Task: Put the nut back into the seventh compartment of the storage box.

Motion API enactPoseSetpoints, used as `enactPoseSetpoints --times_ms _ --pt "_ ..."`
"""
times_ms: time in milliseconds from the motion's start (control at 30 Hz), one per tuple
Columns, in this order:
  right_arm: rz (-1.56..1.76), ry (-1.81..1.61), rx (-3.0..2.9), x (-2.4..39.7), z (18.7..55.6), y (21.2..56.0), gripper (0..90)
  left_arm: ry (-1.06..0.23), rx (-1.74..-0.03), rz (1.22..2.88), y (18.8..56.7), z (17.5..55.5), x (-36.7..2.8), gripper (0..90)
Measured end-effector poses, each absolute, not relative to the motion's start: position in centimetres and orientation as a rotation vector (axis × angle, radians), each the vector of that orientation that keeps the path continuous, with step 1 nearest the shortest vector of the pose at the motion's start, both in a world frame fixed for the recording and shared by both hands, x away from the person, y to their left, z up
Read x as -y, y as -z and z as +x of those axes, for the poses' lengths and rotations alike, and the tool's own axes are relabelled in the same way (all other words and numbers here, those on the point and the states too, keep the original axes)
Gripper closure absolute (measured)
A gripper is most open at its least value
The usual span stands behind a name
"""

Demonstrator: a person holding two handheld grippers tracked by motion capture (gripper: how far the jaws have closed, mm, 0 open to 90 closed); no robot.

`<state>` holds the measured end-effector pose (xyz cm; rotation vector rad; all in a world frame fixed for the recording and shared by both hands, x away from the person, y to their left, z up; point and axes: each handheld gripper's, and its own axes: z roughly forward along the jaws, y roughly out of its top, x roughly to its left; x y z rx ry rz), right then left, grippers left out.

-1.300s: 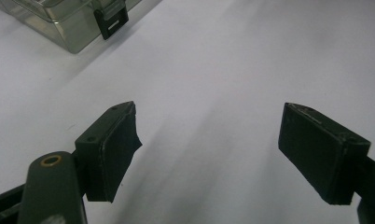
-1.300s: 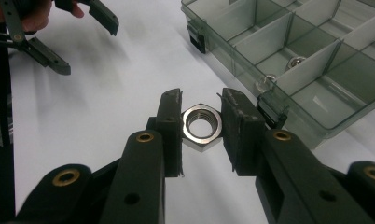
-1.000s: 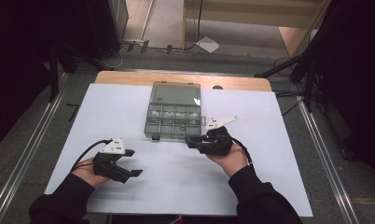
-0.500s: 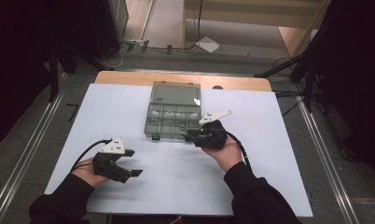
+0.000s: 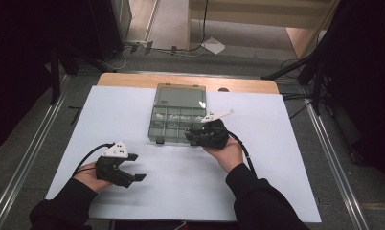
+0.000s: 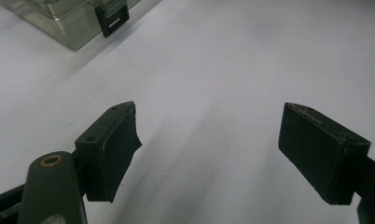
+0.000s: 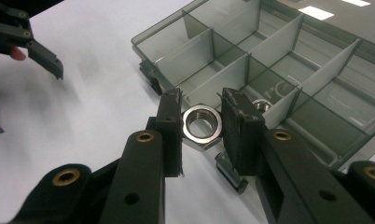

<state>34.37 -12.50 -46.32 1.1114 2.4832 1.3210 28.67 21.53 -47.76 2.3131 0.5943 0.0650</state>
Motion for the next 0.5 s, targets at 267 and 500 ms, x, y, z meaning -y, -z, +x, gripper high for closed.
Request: enactPoseSetpoints --times_ms 267,500 --pt "1.116 -1.287 -2.485 11.7 35.4 46.8 71.3 -0.065 -0.6 2.308 47.8 28.7 -21.6 19.7" --pt "1.121 -1.27 -2.47 11.1 36.1 47.2 71.2 -0.056 -0.612 2.309 47.6 28.8 -21.6 19.7"
